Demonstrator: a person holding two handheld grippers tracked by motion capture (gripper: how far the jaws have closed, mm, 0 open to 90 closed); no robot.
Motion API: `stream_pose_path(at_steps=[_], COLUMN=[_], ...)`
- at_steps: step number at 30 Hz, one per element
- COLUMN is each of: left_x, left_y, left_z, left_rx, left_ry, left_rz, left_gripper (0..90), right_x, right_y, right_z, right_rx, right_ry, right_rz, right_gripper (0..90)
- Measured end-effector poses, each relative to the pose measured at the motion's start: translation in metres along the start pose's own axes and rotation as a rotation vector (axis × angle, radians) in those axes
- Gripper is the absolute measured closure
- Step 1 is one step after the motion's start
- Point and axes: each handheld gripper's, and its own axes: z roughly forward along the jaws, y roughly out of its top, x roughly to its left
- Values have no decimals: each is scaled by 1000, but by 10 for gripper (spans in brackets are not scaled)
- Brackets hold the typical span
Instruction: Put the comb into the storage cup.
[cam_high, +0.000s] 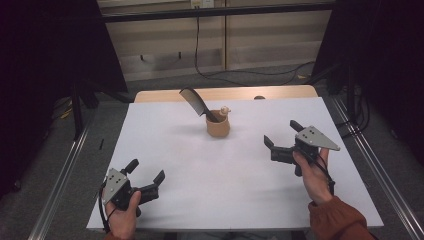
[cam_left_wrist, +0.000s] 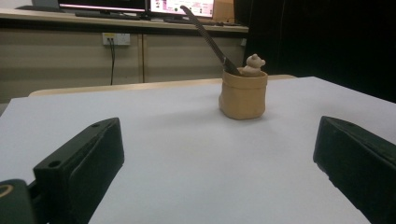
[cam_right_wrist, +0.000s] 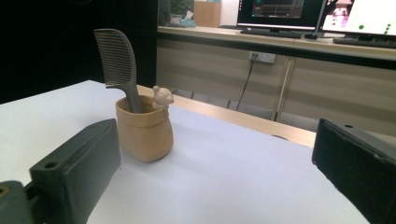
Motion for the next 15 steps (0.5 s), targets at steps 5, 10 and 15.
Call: stream_pose_path(at_steps=[5, 10, 15], left_x=[0, -1, -1], left_y=[0, 0, 0], left_z=[-1, -3, -4], left_rx=[-1, -9, -8], left_ry=[5, 8, 10], left_rz=[2, 15, 9], left_gripper=[19, 20, 24], right_x=[-1, -4, -7], right_y=[-2, -7, -11], right_z=[-12, -24, -35], right_rx=[2, -3, -4], right_ry=[-9, -34, -58], right_rz=[-12, -20, -7], right_gripper=[3, 4, 0])
